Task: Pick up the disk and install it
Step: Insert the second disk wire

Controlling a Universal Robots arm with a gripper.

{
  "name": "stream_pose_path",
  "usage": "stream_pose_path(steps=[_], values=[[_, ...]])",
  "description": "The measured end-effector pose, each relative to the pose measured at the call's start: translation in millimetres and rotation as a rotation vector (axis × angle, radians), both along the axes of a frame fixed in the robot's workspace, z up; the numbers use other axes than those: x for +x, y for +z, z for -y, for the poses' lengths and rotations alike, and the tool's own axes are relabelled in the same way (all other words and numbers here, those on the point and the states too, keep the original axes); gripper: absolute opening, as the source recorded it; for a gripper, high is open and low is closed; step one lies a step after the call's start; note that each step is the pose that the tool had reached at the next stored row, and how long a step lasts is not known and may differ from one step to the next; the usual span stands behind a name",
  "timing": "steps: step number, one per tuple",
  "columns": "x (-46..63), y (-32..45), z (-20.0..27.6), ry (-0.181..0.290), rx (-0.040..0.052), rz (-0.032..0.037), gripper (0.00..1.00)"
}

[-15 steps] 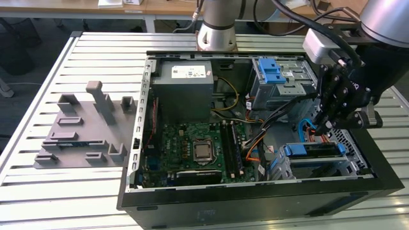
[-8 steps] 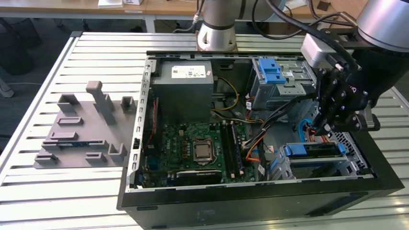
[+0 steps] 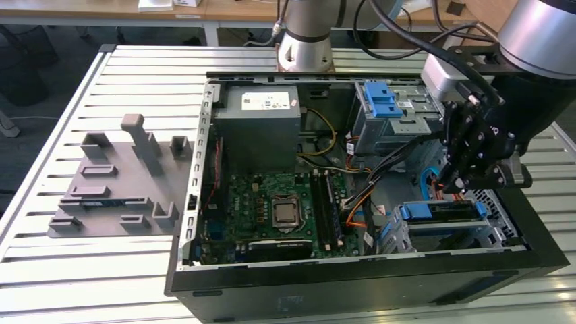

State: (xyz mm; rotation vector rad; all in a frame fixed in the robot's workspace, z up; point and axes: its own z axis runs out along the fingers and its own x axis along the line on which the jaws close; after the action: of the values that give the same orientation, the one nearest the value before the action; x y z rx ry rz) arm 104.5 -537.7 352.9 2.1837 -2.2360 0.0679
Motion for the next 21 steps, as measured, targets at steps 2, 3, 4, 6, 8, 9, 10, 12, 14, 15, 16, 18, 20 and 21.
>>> stream_pose_path(steps=[2,3,4,6,8,9,10,12,14,15,16,18,20,21], values=[[0.0,-0.4,0.0,0.000,-0.0014,-0.0001,0.23],[0.0,-0.5,0.0,0.000,-0.0014,-0.0001,0.16],[0.0,-0.5,0.0,0.000,-0.0014,-0.0001,0.16],[0.0,-1.0,0.1,0.000,0.0088,0.0001,0.16],[0.0,-1.4,-0.1,0.000,0.0138,0.0007,0.16],[0.0,-2.1,-0.1,0.000,0.0141,0.0015,0.16],[-0.3,-2.8,0.1,0.000,0.0141,0.0043,0.16],[-1.6,-3.9,0.6,0.001,0.0141,0.0144,0.16],[-2.5,-5.1,1.2,0.007,0.0141,0.0207,0.16],[-3.0,-5.6,1.6,0.010,0.0141,0.0226,0.16],[-3.2,-5.9,1.8,0.012,0.0144,0.0233,0.16],[-3.4,-6.6,2.2,0.016,0.0146,0.0234,0.16],[-3.6,-7.3,2.8,0.021,0.0147,0.0234,0.16],[-3.6,-7.7,3.2,0.026,0.0147,0.0233,0.16]])
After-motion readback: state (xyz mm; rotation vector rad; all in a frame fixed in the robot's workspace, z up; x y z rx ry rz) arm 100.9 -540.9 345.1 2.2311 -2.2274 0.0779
